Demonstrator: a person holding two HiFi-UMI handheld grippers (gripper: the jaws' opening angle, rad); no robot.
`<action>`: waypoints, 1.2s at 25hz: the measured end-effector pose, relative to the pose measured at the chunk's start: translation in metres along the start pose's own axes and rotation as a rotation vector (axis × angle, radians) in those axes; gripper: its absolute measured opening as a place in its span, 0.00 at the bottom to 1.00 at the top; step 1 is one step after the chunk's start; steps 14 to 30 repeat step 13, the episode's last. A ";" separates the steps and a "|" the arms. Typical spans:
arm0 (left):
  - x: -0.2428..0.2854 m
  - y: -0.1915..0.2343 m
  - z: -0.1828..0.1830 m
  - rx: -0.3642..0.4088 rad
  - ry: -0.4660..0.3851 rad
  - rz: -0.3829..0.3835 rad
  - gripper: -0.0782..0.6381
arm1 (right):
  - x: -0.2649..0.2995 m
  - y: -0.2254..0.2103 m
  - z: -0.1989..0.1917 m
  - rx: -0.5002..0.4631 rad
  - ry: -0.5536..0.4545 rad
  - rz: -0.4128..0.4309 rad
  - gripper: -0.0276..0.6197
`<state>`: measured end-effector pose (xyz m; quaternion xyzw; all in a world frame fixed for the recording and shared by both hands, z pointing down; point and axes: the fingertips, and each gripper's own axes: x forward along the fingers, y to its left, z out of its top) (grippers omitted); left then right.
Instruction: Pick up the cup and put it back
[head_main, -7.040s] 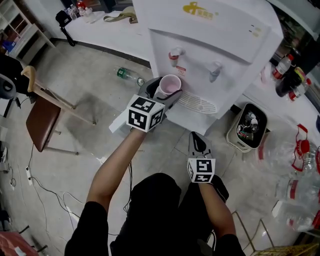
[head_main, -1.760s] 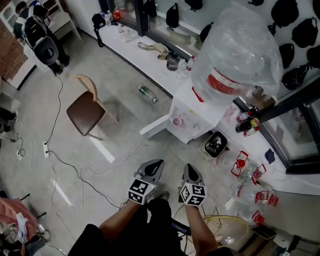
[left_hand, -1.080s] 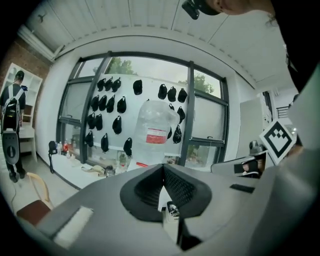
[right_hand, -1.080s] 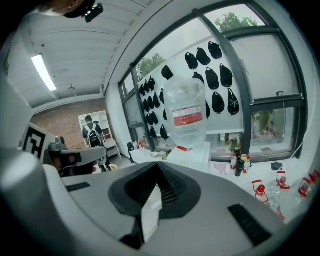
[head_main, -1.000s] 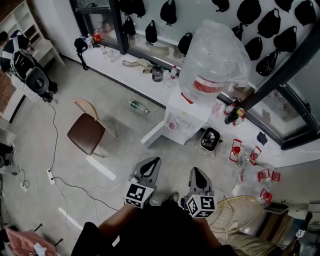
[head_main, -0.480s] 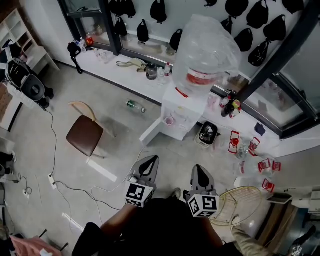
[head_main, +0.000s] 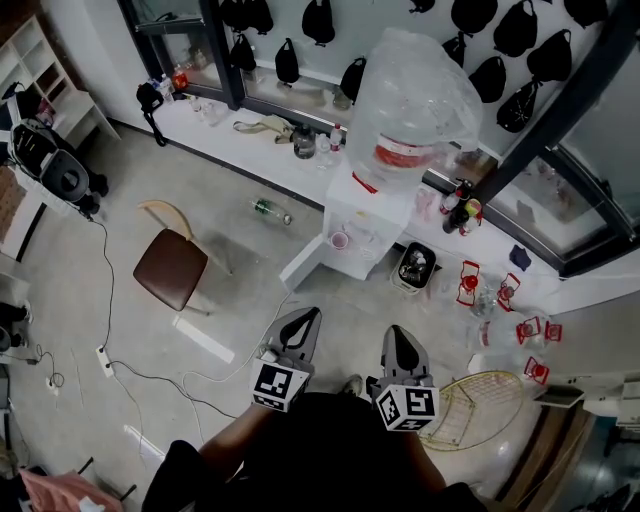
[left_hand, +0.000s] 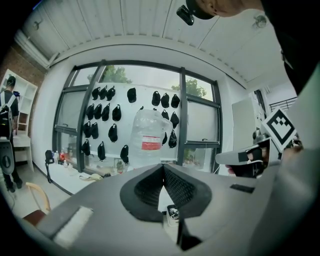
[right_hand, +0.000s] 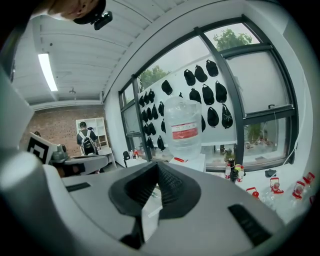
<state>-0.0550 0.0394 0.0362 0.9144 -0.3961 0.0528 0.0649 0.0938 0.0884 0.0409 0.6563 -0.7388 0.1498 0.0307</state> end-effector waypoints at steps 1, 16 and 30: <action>0.001 0.000 0.001 0.001 0.000 -0.002 0.12 | 0.001 0.000 0.001 -0.001 -0.001 0.002 0.03; 0.004 -0.003 0.002 0.002 0.000 -0.016 0.12 | 0.004 0.001 0.002 -0.001 -0.002 0.007 0.03; 0.004 -0.003 0.002 0.002 0.000 -0.016 0.12 | 0.004 0.001 0.002 -0.001 -0.002 0.007 0.03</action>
